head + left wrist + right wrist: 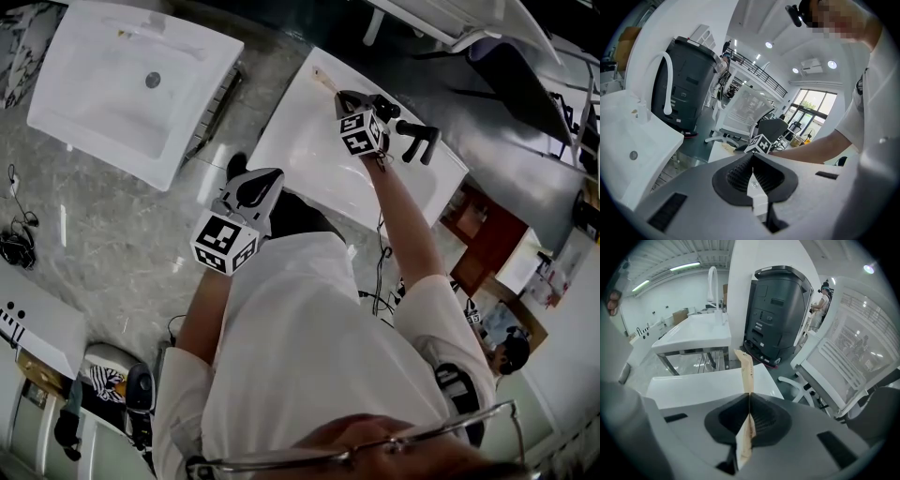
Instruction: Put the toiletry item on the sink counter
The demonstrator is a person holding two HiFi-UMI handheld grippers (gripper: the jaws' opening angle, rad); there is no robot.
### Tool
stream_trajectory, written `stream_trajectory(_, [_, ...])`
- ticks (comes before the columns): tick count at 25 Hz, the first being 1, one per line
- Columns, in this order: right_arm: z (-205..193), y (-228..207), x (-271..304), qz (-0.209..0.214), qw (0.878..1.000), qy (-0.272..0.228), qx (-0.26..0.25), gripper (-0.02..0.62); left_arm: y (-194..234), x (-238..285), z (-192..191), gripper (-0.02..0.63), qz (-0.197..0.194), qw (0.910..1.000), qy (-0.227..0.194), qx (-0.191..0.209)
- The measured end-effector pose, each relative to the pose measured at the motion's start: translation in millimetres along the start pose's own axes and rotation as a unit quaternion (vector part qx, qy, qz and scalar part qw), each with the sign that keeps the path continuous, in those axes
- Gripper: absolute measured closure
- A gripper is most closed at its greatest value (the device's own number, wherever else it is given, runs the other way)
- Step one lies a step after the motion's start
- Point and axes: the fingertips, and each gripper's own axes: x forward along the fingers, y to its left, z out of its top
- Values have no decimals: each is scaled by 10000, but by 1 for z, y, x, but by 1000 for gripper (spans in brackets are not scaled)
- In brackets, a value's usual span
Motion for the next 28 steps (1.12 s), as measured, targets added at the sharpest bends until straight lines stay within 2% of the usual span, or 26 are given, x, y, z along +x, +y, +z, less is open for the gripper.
stream_trajectory(7, [-3,-1,20,-47,9998,118,-174,583,9,0,-8,601,33,9999,35,-92])
stream_trajectory(14, [-5,-1,36,-173,9967,256,-745,581,9,-4,-18,601,58,9998,82,-171])
stream_trajectory(20, [-9,-5,44,-295,9965,353,-700,569,11,-9,-25,601,85,9996,101,-233])
stream_trajectory(28, [-10,-4,44,-227,9970,446,-585,475,14,-11,-26,601,84,9996,100,-235])
